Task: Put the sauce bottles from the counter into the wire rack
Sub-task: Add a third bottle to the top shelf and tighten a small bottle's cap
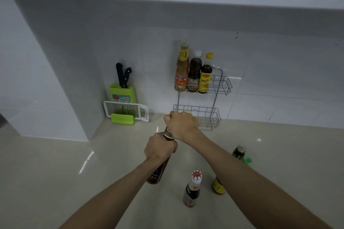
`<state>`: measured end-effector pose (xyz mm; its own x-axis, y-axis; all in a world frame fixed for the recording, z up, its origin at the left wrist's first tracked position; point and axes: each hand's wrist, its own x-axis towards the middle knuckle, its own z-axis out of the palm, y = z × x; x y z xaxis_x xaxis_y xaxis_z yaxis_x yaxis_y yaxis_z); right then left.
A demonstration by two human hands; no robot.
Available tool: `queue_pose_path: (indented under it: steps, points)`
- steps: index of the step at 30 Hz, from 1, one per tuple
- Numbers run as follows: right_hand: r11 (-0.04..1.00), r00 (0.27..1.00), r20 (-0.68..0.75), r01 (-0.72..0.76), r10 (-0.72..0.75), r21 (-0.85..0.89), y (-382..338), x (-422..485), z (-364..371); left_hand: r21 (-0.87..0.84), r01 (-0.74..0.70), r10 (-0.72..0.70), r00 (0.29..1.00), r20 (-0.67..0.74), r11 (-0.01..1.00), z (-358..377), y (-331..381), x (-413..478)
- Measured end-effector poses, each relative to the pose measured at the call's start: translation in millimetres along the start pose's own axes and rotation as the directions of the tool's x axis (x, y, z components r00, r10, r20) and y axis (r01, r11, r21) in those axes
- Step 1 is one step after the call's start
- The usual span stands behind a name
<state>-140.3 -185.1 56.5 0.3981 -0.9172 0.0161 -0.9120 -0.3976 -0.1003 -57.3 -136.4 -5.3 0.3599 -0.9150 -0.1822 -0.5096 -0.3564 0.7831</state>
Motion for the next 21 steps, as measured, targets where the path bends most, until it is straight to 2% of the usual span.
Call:
queue_pose_path:
  steps: [1, 3, 5, 8, 10, 11, 13, 15, 18, 19, 21]
  points:
    - [0.999, 0.999, 0.045, -0.022, 0.021, 0.030, 0.6, 2.9, 2.3, 0.030, 0.013, -0.013, 1.000, -0.026, 0.999, 2.2, 1.0, -0.7]
    - [0.974, 0.987, 0.145, -0.105, 0.076, 0.203, 2.5, 9.0, 1.6, 0.053, 0.036, -0.032, 0.997, -0.068, 0.998, 3.7, 1.9, -0.5]
    - [0.913, 0.986, 0.139, -0.138, 0.091, 0.383, 4.5, 15.5, -2.8, -0.026, 0.021, -0.021, 0.999, -0.029, 0.999, -0.6, 4.0, 2.6]
    - [0.868, 0.994, 0.065, -0.112, 0.092, 0.483, 5.8, 25.7, -21.5, -0.200, -0.053, 0.077, 0.990, 0.117, 0.978, -18.5, 11.9, 11.2]
    - [0.875, 0.998, 0.027, -0.065, 0.060, 0.479, 9.4, 34.2, -41.3, -0.358, -0.077, 0.181, 0.946, 0.268, 0.931, -33.3, 11.1, 16.2]
    - [0.878, 0.999, 0.013, -0.049, 0.049, 0.476, 12.7, 39.1, -51.7, -0.396, -0.081, 0.225, 0.916, 0.331, 0.915, -39.3, 6.9, 17.0]
    - [0.865, 0.999, -0.001, -0.041, 0.048, 0.499, 20.8, 46.8, -72.7, -0.348, -0.114, 0.262, 0.872, 0.413, 0.930, -44.7, -4.0, 16.5]
    - [0.829, 0.996, -0.014, -0.065, 0.088, 0.556, 28.3, 53.2, -86.4, -0.338, -0.127, 0.267, 0.871, 0.412, 0.933, -40.3, -13.2, 16.1]
    - [0.747, 0.987, -0.060, -0.073, 0.150, 0.661, 32.4, 54.3, -87.8, -0.409, -0.121, 0.270, 0.904, 0.330, 0.904, -29.7, -16.1, 23.0]
    - [0.718, 0.990, -0.034, -0.073, 0.134, 0.692, 35.2, 50.7, -82.3, -0.411, -0.119, 0.268, 0.906, 0.328, 0.904, -26.6, -16.9, 26.0]
    - [0.688, 0.990, 0.133, -0.122, 0.037, 0.715, 45.6, 40.5, -63.7, -0.404, -0.110, 0.262, 0.902, 0.344, 0.908, -19.7, -21.6, 32.7]
